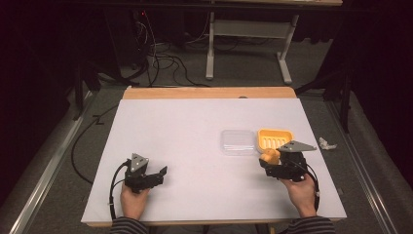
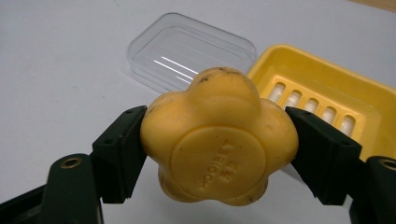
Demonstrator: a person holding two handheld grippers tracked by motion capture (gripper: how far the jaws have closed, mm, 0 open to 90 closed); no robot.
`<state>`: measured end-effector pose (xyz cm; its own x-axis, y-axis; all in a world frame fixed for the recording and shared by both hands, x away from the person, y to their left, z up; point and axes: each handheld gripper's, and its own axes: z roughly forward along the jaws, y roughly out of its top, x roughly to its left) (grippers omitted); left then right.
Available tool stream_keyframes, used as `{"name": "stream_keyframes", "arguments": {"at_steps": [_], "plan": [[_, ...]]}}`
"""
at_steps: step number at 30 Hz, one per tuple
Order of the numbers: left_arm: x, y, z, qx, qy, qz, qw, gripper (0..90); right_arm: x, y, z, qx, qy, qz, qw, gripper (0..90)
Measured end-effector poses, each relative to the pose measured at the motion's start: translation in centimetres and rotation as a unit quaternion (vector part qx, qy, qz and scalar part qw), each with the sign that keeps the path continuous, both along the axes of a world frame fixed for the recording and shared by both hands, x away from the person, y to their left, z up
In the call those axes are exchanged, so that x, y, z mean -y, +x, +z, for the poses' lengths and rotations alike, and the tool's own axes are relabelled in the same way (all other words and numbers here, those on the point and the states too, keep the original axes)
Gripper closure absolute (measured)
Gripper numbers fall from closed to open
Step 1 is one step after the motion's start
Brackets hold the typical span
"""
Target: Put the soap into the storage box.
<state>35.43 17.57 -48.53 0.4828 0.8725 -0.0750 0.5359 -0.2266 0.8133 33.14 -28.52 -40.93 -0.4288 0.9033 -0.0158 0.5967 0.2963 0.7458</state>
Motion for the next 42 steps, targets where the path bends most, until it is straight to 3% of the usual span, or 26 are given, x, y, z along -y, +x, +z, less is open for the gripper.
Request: {"name": "stream_keyframes", "arguments": {"at_steps": [9, 24, 34, 42], "plan": [[0.0, 0.0, 0.0, 0.001, -0.002, -0.002, 1.0, 19.6, 1.5, 0.7, 0.9, 0.0, 0.014, -0.016, 0.9998, 25.6], [0.0, 0.0, 0.0, 0.001, -0.001, -0.003, 1.0, 19.5, 2.5, 2.6, 2.4, 0.003, 0.007, -0.032, 0.9995, 25.6], [0.0, 0.0, 0.0, 0.001, -0.001, -0.003, 1.0, 19.4, 3.3, 4.6, 2.3, -0.01, 0.003, -0.05, 0.9987, 25.6], [0.0, 0.0, 0.0, 0.002, -0.001, -0.003, 1.0, 19.4, 3.6, 6.1, 1.3, -0.03, -0.001, -0.061, 0.9977, 25.6]]}}
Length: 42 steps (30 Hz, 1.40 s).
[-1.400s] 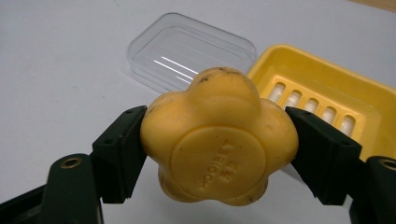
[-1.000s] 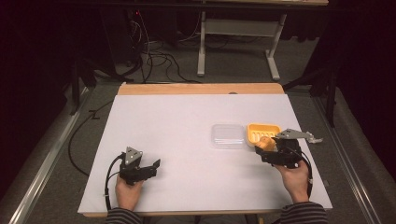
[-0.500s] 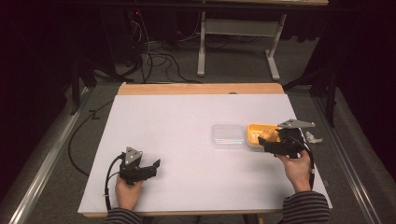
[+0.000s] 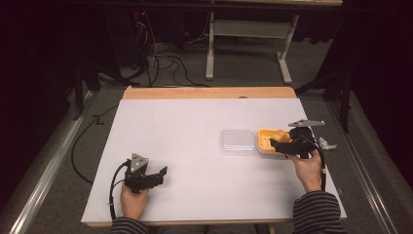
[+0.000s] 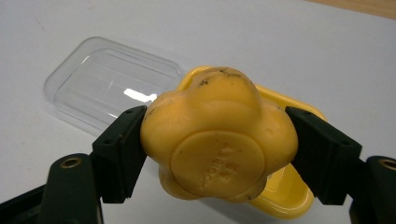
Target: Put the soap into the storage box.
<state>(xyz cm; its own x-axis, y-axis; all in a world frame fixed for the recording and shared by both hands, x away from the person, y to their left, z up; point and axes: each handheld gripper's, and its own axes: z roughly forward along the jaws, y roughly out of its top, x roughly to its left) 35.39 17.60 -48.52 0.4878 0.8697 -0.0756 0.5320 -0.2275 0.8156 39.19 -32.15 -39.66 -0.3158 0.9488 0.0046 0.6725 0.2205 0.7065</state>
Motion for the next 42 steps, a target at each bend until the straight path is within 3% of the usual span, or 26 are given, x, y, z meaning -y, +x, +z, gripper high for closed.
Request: {"name": "stream_keyframes", "arguments": {"at_steps": [17, 42], "plan": [[0.0, 0.0, 0.0, -0.001, -0.001, 0.0, 1.0, 19.5, 0.1, 2.0, -1.7, -0.031, -0.008, -0.015, 0.9994, 25.6], [0.0, 0.0, 0.0, -0.001, 0.0, 0.0, 1.0, 19.5, 0.2, 3.3, -2.9, -0.051, -0.003, -0.027, 0.9983, 25.5]]}}
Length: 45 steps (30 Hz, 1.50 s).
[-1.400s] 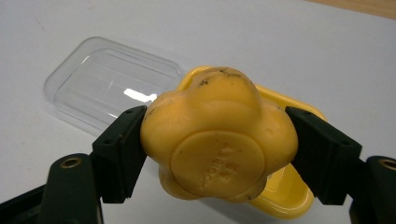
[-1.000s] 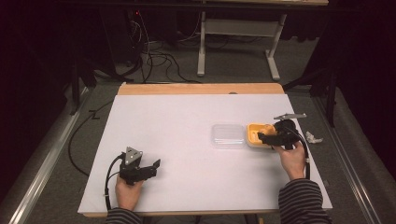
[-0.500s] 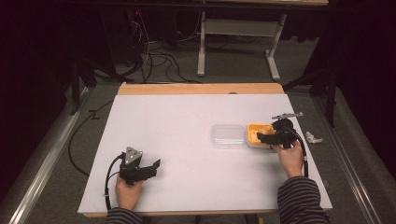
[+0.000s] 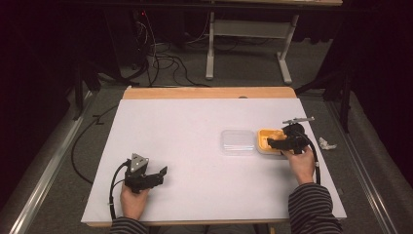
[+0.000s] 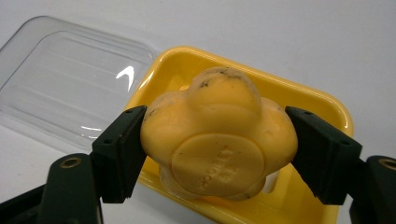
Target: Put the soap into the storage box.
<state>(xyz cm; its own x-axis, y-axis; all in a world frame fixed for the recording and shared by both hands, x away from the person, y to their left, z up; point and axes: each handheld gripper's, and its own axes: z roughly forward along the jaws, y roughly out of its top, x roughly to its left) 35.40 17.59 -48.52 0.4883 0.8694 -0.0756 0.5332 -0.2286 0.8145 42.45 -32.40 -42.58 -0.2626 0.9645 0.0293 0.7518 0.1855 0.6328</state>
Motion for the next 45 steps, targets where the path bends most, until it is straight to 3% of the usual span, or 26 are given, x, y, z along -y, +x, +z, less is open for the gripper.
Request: {"name": "stream_keyframes", "arguments": {"at_steps": [10, 18, 25, 33, 38, 42, 45], "plan": [[0.0, 0.0, 0.0, 0.0, 0.0, 0.002, 1.0, 19.5, 0.2, 0.6, -0.9, -0.014, -0.005, -0.013, 0.9998, 25.4], [0.0, 0.0, 0.0, -0.001, 0.0, 0.001, 1.0, 19.5, 0.2, 0.7, -1.1, -0.01, -0.003, -0.015, 0.9998, 25.3], [0.0, 0.0, 0.0, -0.001, 0.0, 0.002, 1.0, 19.5, 0.0, 1.0, -1.7, -0.006, -0.023, -0.025, 0.9994, 25.0], [0.0, 0.0, 0.0, -0.001, 0.0, 0.002, 1.0, 19.5, -0.2, 1.0, -1.9, -0.001, -0.022, -0.033, 0.9992, 24.4], [0.0, 0.0, 0.0, -0.001, 0.001, 0.002, 1.0, 19.5, -0.3, 0.9, -1.6, 0.013, -0.02, -0.037, 0.999, 20.8], [0.0, 0.0, 0.0, -0.001, 0.0, 0.001, 1.0, 19.6, -0.3, 0.6, -1.7, 0.003, -0.019, -0.041, 0.999, 15.4], [0.0, 0.0, 0.0, -0.001, -0.001, 0.0, 1.0, 19.7, -0.3, 0.3, -1.5, 0.009, -0.016, -0.05, 0.9986, 14.7]]}}
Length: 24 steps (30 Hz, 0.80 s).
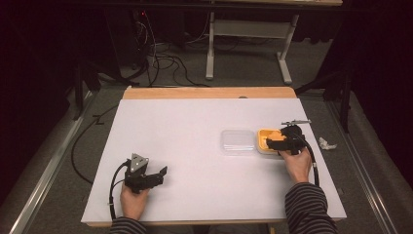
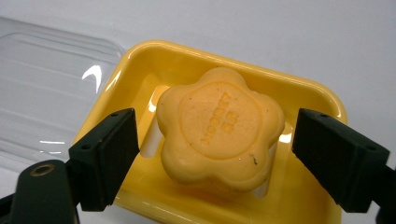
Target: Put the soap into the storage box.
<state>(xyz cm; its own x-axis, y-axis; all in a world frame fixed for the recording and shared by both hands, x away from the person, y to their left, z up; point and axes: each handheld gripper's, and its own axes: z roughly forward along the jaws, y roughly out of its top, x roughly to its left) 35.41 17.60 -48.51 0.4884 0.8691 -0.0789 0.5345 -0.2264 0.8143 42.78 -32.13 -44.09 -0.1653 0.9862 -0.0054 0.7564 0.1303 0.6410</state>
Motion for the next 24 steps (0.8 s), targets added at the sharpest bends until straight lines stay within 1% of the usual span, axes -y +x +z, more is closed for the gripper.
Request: {"name": "stream_keyframes", "arguments": {"at_steps": [3, 7, 8, 9, 10, 11, 12, 14, 15, 16, 18, 19, 20, 21, 23, 24], "plan": [[0.0, 0.1, 0.0, -0.002, -0.001, 0.001, 1.0, 20.0, -0.1, -0.4, 0.6, 0.011, 0.001, -0.007, 0.9999, 14.4], [0.0, 0.0, 0.0, -0.001, 0.0, 0.0, 1.0, 20.1, -0.1, -1.3, 1.6, 0.038, 0.009, -0.014, 0.9991, 13.7], [0.0, 0.0, 0.0, 0.0, 0.0, -0.003, 1.0, 20.1, -0.1, -1.5, 1.8, 0.041, 0.01, -0.014, 0.999, 13.6], [0.0, 0.0, 0.0, 0.002, -0.001, -0.005, 1.0, 20.1, -0.1, -1.7, 1.8, 0.049, 0.01, -0.018, 0.9986, 13.7], [0.0, 0.0, 0.0, 0.002, -0.001, -0.007, 1.0, 20.1, 0.0, -2.0, 1.8, 0.064, 0.006, -0.025, 0.9976, 13.8], [0.0, 0.0, 0.0, 0.001, -0.001, -0.007, 1.0, 20.2, 0.2, -2.1, 1.8, 0.071, 0.012, -0.026, 0.9971, 13.9], [0.0, 0.0, 0.0, 0.0, -0.001, -0.008, 1.0, 20.2, 0.3, -2.3, 1.7, 0.072, 0.021, -0.029, 0.9968, 13.8], [0.0, 0.0, 0.0, 0.002, -0.003, -0.008, 1.0, 20.2, 0.4, -2.5, 1.6, 0.08, 0.027, -0.035, 0.9958, 13.8], [0.0, 0.0, 0.0, 0.003, -0.002, -0.008, 1.0, 20.2, 0.4, -2.6, 1.5, 0.082, 0.029, -0.033, 0.9956, 13.7], [0.0, 0.0, 0.0, 0.004, -0.002, -0.005, 1.0, 20.1, 0.4, -2.6, 1.4, 0.08, 0.033, -0.033, 0.9957, 13.6], [0.0, 0.0, 0.0, 0.001, 0.0, -0.001, 1.0, 20.0, 0.4, -2.9, 1.3, 0.076, 0.038, -0.029, 0.996, 13.6], [0.0, 0.1, 0.0, -0.001, -0.001, 0.001, 1.0, 19.9, 0.4, -3.1, 1.3, 0.078, 0.044, -0.026, 0.9956, 13.6], [0.0, 0.1, 0.0, -0.002, -0.002, 0.002, 1.0, 19.7, 0.5, -3.4, 1.3, 0.086, 0.048, -0.021, 0.995, 13.6], [0.0, 0.1, 0.0, -0.002, -0.002, 0.001, 1.0, 19.5, 0.5, -3.6, 1.4, 0.081, 0.05, -0.015, 0.9954, 13.6], [0.0, 0.0, 0.0, 0.002, 0.001, 0.0, 1.0, 19.3, 0.5, -3.7, 1.5, 0.079, 0.038, -0.006, 0.9962, 14.9], [0.1, 0.0, 0.0, 0.003, 0.002, -0.001, 1.0, 19.2, 0.5, -3.8, 1.5, 0.079, 0.032, -0.009, 0.9963, 16.1]]}}
